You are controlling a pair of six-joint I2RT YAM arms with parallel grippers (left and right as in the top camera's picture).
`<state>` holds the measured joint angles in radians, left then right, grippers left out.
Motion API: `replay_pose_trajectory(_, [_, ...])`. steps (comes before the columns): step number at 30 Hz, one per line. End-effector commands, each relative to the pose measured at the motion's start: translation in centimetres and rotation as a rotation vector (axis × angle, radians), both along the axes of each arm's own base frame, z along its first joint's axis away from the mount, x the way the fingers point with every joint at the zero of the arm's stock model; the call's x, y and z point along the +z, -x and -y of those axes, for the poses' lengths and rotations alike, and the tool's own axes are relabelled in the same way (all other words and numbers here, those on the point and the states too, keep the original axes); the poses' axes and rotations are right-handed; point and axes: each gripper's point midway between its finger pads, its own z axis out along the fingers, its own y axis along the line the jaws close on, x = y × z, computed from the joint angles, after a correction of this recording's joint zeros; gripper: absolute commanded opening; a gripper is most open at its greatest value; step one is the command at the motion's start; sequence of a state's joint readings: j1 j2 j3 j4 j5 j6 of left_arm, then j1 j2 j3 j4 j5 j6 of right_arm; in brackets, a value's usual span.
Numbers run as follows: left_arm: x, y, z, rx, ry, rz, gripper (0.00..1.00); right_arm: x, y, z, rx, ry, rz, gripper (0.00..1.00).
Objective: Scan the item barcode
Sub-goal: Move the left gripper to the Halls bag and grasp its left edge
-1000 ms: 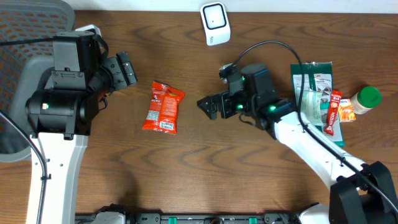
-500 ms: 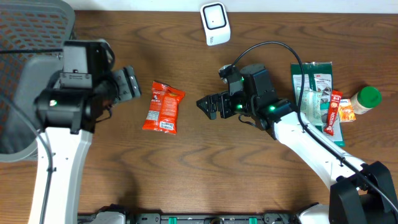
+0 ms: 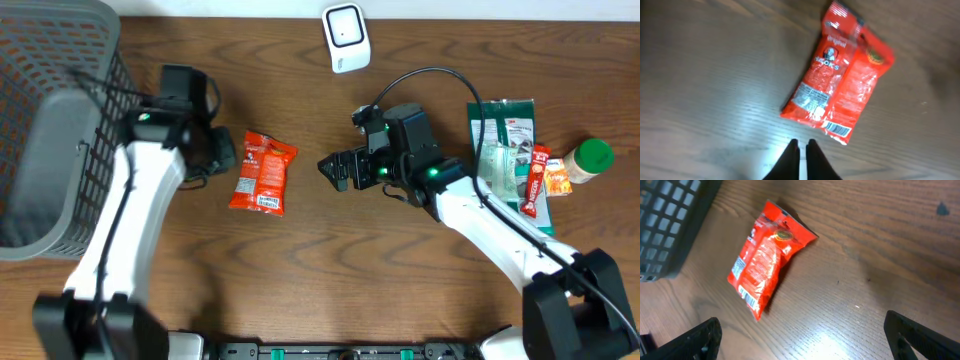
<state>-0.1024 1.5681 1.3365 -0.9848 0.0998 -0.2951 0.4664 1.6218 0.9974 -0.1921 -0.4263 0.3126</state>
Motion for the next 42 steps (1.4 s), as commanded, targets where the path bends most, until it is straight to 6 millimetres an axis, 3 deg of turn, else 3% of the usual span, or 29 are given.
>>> replay_pose_trajectory(1, [-3.4, -0.8, 1.3, -0.023, -0.003, -0.082, 0.07, -1.2, 0.1, -0.1, -0.011, -0.011, -0.055, 0.98])
replay_pose_trajectory(3, [-4.8, -1.4, 1.3, -0.02, -0.016, -0.098, 0.07, -1.4, 0.3, -0.4, 0.005, -0.027, -0.068, 0.97])
replay_pose_trajectory(9, [-8.1, -2.7, 1.1, -0.012, -0.027, -0.136, 0.07, -2.3, 0.7, -1.2, 0.047, -0.062, -0.105, 0.77])
replay_pose_trajectory(24, [-13.3, -3.3, -0.1, 0.025, -0.105, -0.214, 0.08, -4.8, 0.6, -1.6, 0.023, -0.074, -0.185, 0.8])
replay_pose_trajectory(30, [-14.5, -2.3, 2.3, -0.013, -0.02, -0.27, 0.08, -4.8, 0.6, -1.6, 0.021, -0.072, -0.184, 0.75])
replay_pose_trajectory(36, [-14.6, -1.9, 5.0, -0.085, -0.022, -0.265, 0.08, -5.2, 0.8, -1.2, 0.009, -0.062, -0.21, 0.76])
replay_pose_trajectory(42, [-14.5, -2.6, 7.5, -0.147, -0.017, -0.207, 0.13, -5.6, -0.4, 1.4, -0.056, -0.055, -0.233, 0.77])
